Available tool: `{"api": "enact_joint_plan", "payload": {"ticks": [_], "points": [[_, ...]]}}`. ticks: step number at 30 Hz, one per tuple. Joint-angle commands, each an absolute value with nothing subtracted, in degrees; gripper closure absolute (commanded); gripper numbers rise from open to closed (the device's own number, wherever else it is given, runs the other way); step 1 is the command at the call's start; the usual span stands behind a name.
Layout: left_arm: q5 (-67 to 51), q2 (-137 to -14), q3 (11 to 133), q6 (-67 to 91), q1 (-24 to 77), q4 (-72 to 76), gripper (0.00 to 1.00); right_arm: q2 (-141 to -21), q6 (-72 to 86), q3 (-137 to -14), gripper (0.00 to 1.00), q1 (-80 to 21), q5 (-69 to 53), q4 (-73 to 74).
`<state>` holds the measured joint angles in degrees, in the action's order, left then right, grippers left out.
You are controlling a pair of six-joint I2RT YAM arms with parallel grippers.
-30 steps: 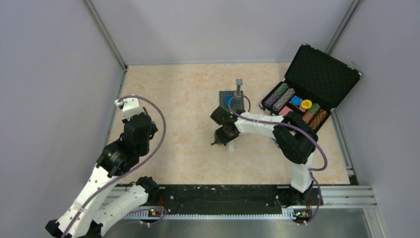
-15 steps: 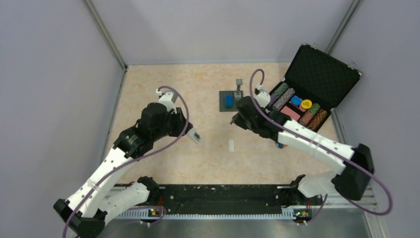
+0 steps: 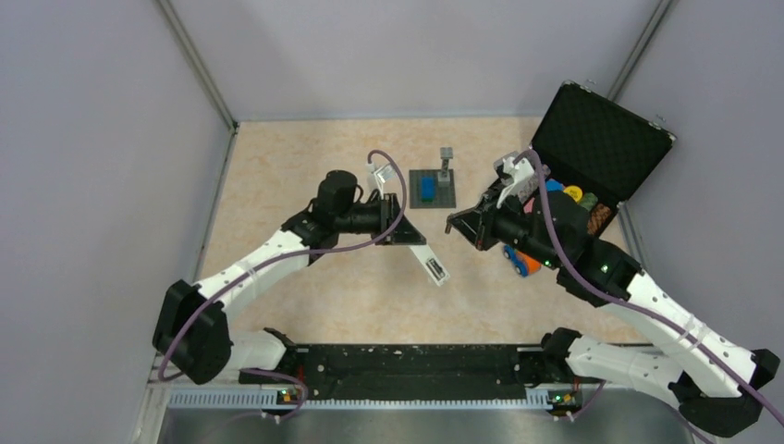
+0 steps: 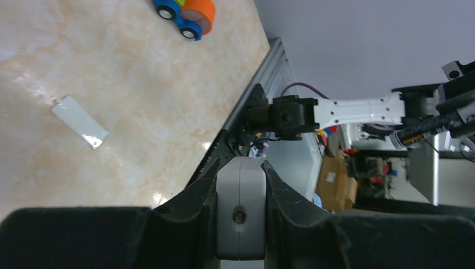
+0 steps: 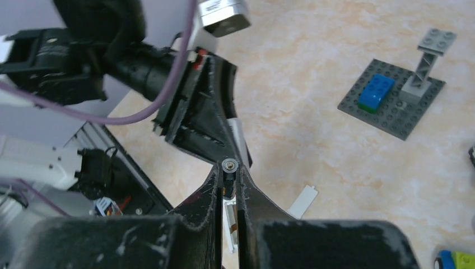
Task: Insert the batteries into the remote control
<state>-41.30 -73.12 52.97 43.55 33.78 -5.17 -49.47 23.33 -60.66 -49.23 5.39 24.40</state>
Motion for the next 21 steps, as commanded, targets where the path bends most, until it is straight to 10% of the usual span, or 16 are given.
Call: {"api": "enact_joint_plan", "payload": {"ticks": [1, 21], "points": [[-54.35, -74.73, 51.13, 53.45, 33.71, 18.08, 1.00, -46.85, 12.14, -60.86, 1.00, -48.95, -7.76, 22.71], [-55.14, -74.04, 48.15, 57.74, 33.53, 28.41, 1.00, -49.51, 1.78, -63.70, 1.00, -52.48, -15.57, 30.13]]}}
